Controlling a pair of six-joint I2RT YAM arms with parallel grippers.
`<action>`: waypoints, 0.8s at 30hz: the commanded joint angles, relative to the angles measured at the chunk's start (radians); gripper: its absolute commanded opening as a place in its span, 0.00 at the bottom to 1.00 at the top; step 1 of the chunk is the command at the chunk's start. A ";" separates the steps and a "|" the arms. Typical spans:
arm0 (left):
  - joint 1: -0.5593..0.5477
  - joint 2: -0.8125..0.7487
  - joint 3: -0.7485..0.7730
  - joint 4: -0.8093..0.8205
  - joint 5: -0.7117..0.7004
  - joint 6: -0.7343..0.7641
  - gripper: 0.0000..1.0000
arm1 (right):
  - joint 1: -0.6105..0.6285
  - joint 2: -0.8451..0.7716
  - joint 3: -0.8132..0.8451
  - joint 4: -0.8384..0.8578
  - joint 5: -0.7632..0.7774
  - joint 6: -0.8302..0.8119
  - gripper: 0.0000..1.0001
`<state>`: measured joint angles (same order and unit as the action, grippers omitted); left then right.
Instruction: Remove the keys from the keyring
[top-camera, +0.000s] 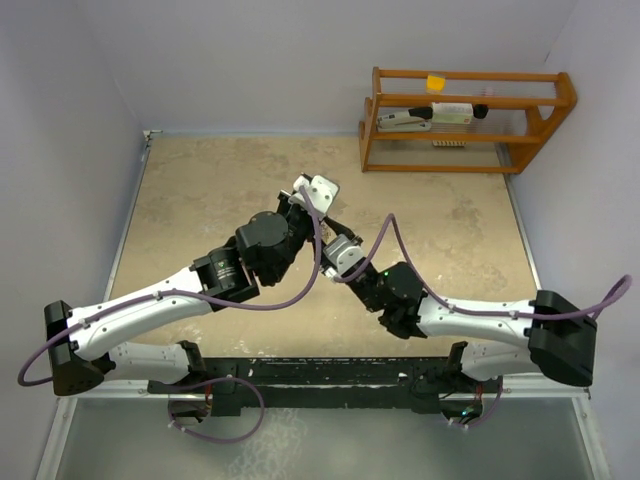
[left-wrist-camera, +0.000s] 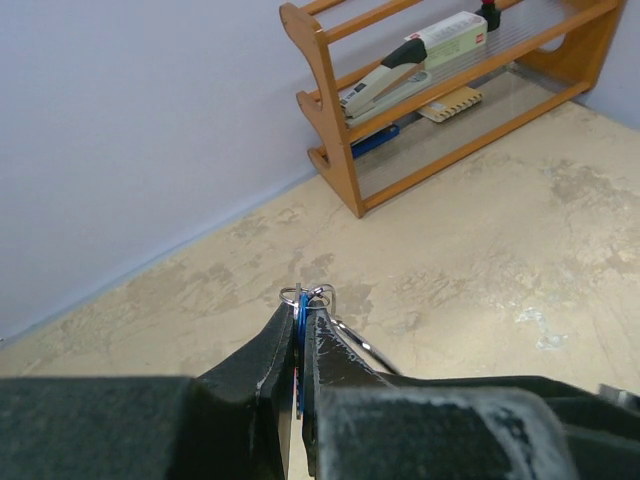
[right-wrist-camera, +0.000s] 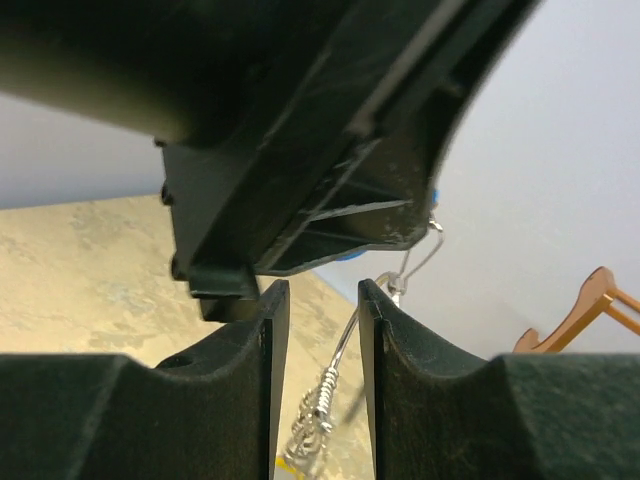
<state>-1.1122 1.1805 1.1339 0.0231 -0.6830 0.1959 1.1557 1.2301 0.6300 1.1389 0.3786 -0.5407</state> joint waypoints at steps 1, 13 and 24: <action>-0.003 -0.014 0.064 -0.016 0.030 -0.066 0.00 | 0.018 0.037 0.039 0.195 0.059 -0.126 0.36; -0.003 -0.026 0.063 -0.011 -0.048 -0.078 0.00 | 0.069 -0.029 0.014 0.152 0.084 -0.154 0.34; -0.003 -0.028 0.149 -0.092 -0.029 -0.168 0.00 | 0.088 -0.062 -0.018 0.176 0.115 -0.184 0.34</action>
<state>-1.1133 1.1759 1.2133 -0.0673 -0.7151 0.0875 1.2400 1.1564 0.6136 1.2289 0.4614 -0.6926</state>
